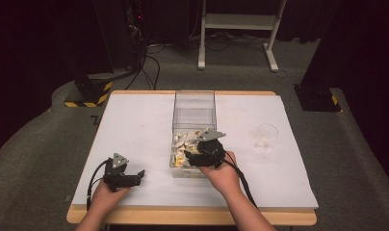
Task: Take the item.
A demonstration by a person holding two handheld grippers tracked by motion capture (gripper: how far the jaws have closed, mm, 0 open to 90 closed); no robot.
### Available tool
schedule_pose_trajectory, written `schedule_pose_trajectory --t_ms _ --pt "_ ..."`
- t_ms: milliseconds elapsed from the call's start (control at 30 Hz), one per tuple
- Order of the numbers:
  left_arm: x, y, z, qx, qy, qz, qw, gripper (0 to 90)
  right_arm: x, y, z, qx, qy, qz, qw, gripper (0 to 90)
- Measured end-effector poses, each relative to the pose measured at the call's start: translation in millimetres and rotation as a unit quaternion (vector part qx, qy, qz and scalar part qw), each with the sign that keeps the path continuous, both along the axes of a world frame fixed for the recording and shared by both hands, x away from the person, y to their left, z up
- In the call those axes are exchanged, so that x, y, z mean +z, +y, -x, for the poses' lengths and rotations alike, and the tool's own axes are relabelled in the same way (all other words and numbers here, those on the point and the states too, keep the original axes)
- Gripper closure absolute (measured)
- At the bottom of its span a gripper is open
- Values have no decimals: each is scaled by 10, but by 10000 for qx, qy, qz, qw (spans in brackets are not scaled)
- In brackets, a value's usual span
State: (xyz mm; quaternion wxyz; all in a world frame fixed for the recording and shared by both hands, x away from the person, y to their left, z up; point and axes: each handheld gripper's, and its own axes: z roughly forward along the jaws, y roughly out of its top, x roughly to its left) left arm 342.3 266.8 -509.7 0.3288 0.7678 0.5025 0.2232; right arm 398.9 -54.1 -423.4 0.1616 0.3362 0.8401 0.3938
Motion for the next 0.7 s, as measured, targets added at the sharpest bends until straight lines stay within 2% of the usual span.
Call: schedule_pose_trajectory --t_ms 67,233,400,533,633,700 --pt "0 0 0 0 -1 1 10000 100 1 21 0 49 -90 123 9999 327" --pt "0 0 0 -1 -3 2 10000 101 -3 64 -11 202 -57 268 9994 434" --pt "-1 -1 1 3 -8 3 10000 102 -17 69 -53 295 272 377 9985 498" --pt "0 0 1 -3 -3 4 10000 102 -21 53 -76 254 478 320 9980 526" --pt "-1 -1 2 1 -7 5 10000 103 -21 61 -94 278 536 373 9975 544" --pt "0 -1 2 0 -7 4 10000 104 -23 75 -111 276 551 508 9968 567"
